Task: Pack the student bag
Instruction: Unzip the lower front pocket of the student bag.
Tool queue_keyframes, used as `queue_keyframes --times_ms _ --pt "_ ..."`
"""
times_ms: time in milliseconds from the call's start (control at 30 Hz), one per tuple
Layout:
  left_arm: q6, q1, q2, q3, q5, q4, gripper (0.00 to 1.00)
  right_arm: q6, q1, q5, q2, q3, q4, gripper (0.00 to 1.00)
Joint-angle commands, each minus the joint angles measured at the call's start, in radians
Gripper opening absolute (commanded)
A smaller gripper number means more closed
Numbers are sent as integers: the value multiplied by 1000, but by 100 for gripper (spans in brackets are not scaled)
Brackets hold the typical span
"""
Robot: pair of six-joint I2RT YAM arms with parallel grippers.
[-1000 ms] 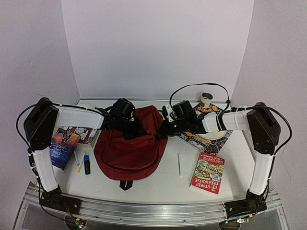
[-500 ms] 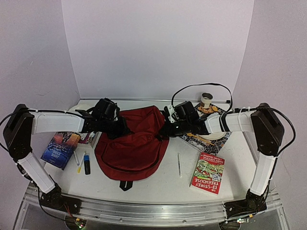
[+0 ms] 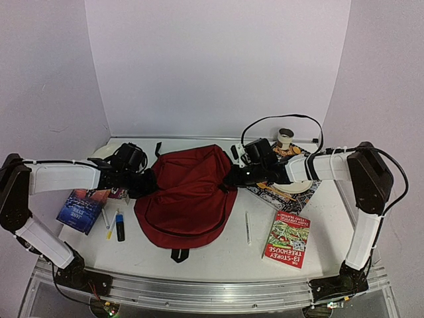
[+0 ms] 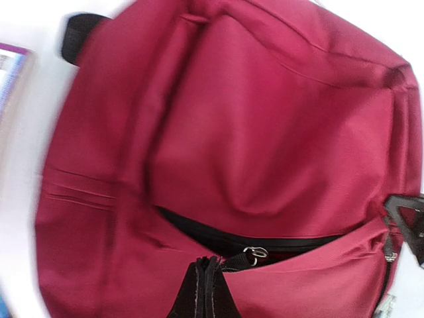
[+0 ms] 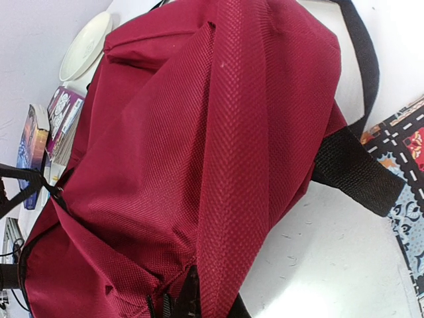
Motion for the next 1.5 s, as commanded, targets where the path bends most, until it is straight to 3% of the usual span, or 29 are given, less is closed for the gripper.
queue_keyframes --times_ms 0,467,700,867,967,1267,1467 --pt "63 39 -51 -2 -127 -90 0 -9 -27 14 -38 26 -5 0" --pt "40 109 -98 -81 -273 -258 0 -11 -63 15 -2 49 -34 0" --pt "73 66 -113 -85 -59 -149 0 -27 -64 -26 40 119 -68 0" --pt "37 -14 -132 -85 -24 -100 0 -31 -63 -48 53 149 -82 3" --pt "27 -24 -134 -103 -17 -81 0 -36 -62 -43 44 156 -98 11" --pt "-40 -35 -175 -146 99 -36 0 -68 -29 29 -29 158 -180 50" --pt "-82 -46 -215 -189 125 -18 0 -76 20 86 -69 174 -224 58"
